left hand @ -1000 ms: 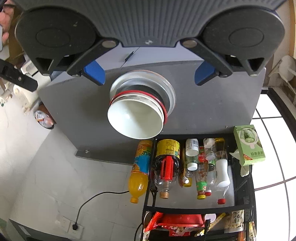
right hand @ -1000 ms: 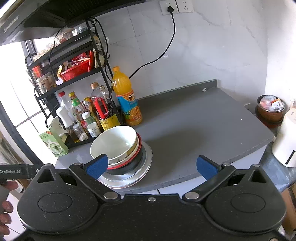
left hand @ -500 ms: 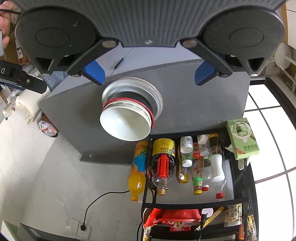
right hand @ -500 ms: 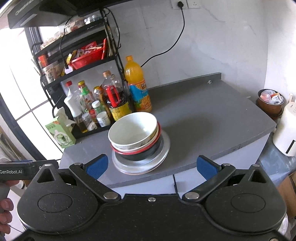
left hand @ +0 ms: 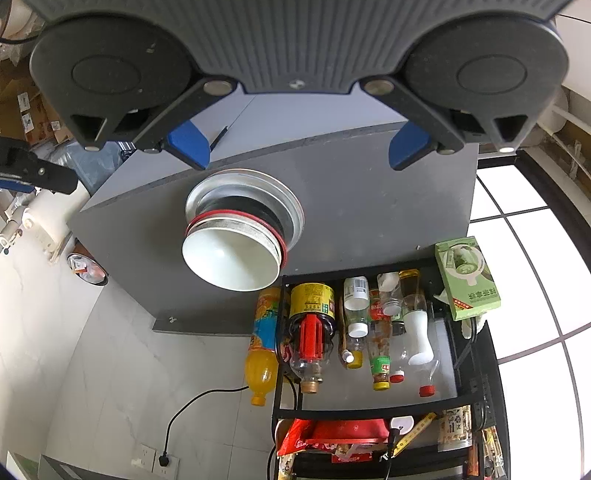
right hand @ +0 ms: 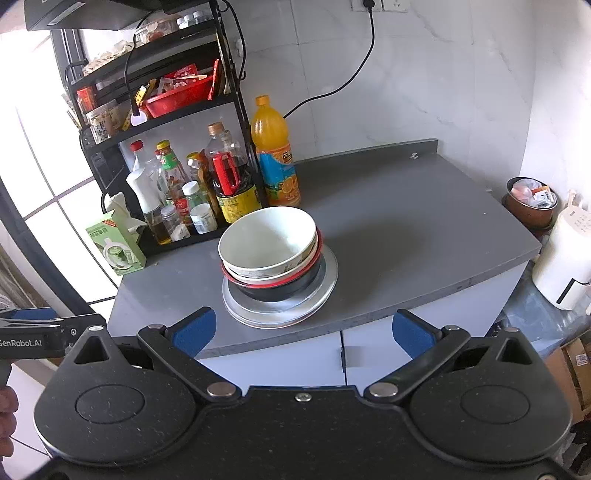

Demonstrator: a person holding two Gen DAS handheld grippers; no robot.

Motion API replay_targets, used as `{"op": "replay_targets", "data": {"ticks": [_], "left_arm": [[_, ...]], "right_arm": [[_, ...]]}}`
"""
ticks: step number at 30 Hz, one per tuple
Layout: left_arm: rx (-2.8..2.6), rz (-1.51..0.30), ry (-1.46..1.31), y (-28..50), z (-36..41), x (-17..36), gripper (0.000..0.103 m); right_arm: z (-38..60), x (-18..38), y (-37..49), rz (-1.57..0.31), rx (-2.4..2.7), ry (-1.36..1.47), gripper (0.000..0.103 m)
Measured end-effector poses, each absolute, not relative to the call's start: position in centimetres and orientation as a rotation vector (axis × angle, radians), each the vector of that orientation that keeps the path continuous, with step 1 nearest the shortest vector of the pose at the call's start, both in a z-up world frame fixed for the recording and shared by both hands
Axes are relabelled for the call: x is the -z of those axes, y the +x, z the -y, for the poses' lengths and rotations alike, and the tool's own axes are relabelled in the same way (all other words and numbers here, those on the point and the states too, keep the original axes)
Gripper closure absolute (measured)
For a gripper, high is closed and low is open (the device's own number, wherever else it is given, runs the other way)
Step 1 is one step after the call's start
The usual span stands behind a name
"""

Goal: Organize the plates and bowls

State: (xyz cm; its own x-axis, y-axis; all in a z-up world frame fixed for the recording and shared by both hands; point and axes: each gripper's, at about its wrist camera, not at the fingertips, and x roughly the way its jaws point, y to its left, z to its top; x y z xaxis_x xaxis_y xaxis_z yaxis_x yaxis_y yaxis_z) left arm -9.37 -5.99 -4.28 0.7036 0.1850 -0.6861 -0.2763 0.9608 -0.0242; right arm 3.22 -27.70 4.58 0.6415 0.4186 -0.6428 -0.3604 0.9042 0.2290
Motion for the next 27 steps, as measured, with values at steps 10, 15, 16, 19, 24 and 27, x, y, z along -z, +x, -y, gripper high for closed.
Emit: {"op": "replay_targets", "data": {"ticks": [10,15,16,19,24,27], "left_arm": [[-0.252,-0.752,-0.132,-9.69,6.3,4.27,0.001],[-0.25,-0.756,-0.13,-9.65,6.47,4.34,0.001],[-0.249,-0.755,-0.129,-9.62,6.52,4.37,0.001],[-0.245,-0.757,-0.125,-9.46,6.61,4.4,0.001],[-0.243,-0.755,-0.127,-9.26,6.82,4.38,0.001],[-0.242,-0.756,-0.127,-9.08,6.91,4.37,0.001]], "right_arm": [[27.95,-4.92,2.35,-0.753,-0.472,0.065,0.0],[28.16,-4.94,2.27,-0.754,-0.469,0.069,0.0],[28.15,-4.91,2.32,-0.755,-0.469,0.067,0.0],[28.15,-4.89,2.27,-0.755,-0.467,0.068,0.0],[28.28,-5.18,2.49,-0.751,-0.463,0.067,0.0],[28.35,-5.25,2.62,-0.747,-0.46,0.067,0.0]]}}
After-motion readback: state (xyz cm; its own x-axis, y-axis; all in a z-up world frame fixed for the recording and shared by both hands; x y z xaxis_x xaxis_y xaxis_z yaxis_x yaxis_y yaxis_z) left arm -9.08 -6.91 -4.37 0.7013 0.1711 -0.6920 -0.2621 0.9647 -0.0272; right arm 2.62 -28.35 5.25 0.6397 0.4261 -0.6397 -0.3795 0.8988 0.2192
